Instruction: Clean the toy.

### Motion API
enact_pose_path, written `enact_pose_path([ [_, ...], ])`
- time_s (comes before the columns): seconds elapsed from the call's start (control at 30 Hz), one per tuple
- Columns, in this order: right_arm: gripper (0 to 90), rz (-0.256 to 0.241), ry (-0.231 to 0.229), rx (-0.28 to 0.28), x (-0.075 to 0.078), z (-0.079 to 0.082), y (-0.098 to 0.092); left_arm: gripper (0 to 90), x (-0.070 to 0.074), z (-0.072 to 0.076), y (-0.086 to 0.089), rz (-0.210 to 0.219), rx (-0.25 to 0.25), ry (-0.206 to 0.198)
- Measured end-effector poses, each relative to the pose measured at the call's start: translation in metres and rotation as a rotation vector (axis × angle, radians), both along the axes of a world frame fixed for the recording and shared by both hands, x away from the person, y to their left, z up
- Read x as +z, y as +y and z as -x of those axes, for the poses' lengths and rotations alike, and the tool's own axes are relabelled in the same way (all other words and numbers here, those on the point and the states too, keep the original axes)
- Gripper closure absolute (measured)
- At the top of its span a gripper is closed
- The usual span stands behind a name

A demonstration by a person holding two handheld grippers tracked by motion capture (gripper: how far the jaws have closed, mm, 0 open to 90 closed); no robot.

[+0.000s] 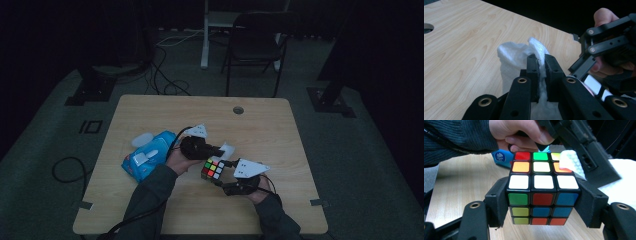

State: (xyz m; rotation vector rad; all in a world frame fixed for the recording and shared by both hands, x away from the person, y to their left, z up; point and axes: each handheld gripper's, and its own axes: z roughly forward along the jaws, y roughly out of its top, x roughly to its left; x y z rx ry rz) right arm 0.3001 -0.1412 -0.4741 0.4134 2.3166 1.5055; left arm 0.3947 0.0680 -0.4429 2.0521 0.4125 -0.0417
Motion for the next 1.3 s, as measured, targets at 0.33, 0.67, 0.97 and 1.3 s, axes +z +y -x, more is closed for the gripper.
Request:
enact_pose_path([
  [0.33, 34.9, 0.011, 0.005, -0.002, -0.0035, -0.0009, 0.0020, 84.4, 0.0016, 0.0017, -0.0032, 0.001, -0.018, -0.003],
  [0.67, 34.9, 0.016, -0.008, -0.012, -0.0006, -0.0002, -0.0005, 84.4, -0.0047, -0.0033, 0.0001, -0.021, 0.014, 0.009],
  [0.97, 34.9, 0.028, -0.018, -0.007, 0.0007, 0.0012, 0.0004, 84.4, -0.0070, -0.0055, 0.0023, -0.020, 0.025, 0.020],
  [1.3, 34.8, 0.045, -0.021, 0.000, -0.0030, 0.0014, 0.0043, 84.4, -0.0069, -0.0013, -0.0067, -0.015, -0.019, 0.024],
])
